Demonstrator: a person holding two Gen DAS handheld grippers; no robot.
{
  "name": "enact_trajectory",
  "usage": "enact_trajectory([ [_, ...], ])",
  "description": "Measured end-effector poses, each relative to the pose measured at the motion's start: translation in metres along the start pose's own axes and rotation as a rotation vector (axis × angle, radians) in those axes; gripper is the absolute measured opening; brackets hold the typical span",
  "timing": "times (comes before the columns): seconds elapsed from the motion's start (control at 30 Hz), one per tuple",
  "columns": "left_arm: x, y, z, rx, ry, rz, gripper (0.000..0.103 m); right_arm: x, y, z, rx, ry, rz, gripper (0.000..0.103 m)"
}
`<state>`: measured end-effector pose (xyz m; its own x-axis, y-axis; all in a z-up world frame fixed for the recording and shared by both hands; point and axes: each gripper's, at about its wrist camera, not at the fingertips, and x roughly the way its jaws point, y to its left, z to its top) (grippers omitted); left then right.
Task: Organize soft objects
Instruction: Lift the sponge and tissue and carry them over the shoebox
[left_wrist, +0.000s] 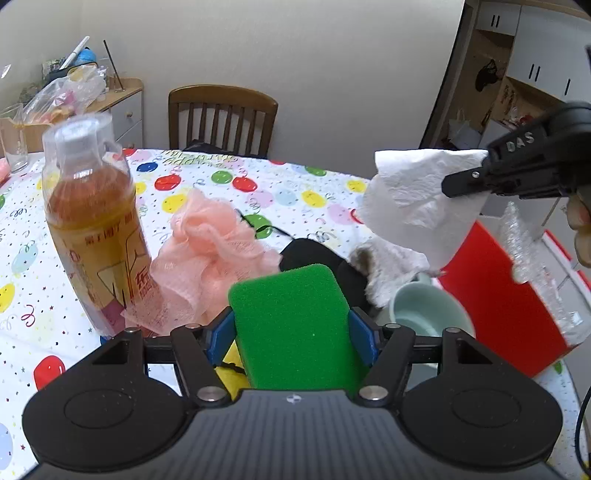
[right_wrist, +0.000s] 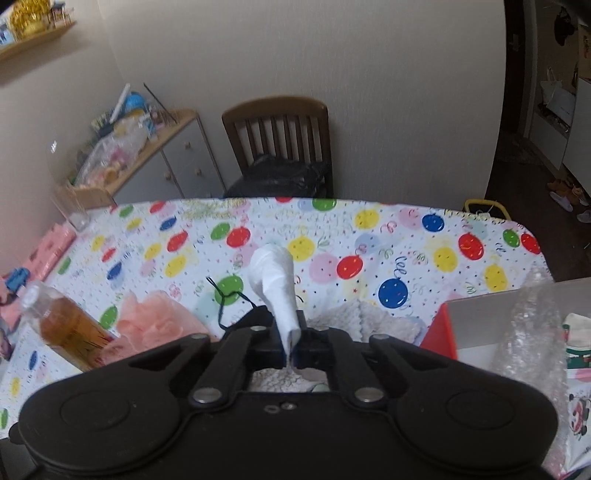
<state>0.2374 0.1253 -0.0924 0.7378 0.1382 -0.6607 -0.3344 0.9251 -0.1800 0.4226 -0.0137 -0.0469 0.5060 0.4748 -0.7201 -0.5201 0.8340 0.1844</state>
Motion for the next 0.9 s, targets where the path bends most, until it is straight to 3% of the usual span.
enact_trajectory([
  [0.4, -0.044, -0.033, 0.025, 0.071, -0.038, -0.061, 0.065, -0.089, -0.027, -0.010, 0.064, -0.143, 0.046, 0.001],
  [0.9, -0.068, -0.131, 0.042, 0.227, -0.050, -0.195, 0.065, -0.178, -0.108, -0.037, 0.128, -0.252, -0.011, 0.001],
])
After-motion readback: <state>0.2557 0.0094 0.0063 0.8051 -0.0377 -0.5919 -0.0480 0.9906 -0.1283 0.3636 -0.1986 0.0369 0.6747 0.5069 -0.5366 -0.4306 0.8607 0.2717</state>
